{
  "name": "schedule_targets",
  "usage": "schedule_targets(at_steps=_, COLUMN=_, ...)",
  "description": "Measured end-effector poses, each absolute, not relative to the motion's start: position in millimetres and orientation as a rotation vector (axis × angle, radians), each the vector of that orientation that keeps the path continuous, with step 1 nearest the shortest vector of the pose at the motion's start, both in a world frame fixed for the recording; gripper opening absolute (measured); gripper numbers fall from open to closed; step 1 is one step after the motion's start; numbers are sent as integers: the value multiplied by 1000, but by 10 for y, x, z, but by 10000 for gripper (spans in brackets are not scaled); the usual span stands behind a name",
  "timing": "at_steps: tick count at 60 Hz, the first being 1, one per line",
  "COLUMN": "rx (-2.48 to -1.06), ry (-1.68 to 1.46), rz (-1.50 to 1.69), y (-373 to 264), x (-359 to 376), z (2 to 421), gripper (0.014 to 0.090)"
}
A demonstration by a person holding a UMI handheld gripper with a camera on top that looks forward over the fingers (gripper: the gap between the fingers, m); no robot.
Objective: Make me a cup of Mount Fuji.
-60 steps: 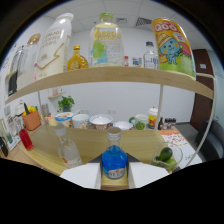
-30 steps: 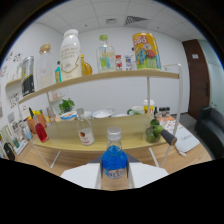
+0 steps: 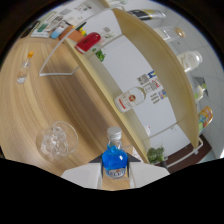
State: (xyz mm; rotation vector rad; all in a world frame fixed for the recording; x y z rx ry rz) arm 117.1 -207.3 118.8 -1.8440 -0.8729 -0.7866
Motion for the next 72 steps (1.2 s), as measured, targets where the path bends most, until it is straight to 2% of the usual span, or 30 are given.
schedule_targets(at_steps=14, rx=-1545, ry=-1388, rz=-1213, y=-1948, x=1116, z=1262, gripper=355)
schedule_targets(at_steps=27, rx=-1314, ry=-1635, rz=-1457, y=-1876, x=1032, z=1245, gripper=356)
schedule_targets(at_steps=34, rx=-1267, ry=-1705, rz=-1488, y=-1862, x=1026, z=1165, gripper=356)
schedule_targets(at_steps=40, rx=-1281, ry=-1690, rz=-1468, y=-1834, x=1055, z=1194, gripper=357)
schedule_targets(at_steps=48, rx=-1376, ry=-1522, rz=-1314, y=-1888, x=1011, z=1369, gripper=356)
schedule_targets(at_steps=58, rx=-1564, ry=-1060, rz=-902, y=-2009, x=1040, z=1893, gripper=361)
schedule_targets(at_steps=64, rx=-1612, ry=-782, rz=-647, y=-2136, x=1163, z=2197, gripper=358)
schedule_targets(at_steps=72, rx=-1715, ry=-457, rz=-355, y=-2250, x=1524, z=2179, gripper=361)
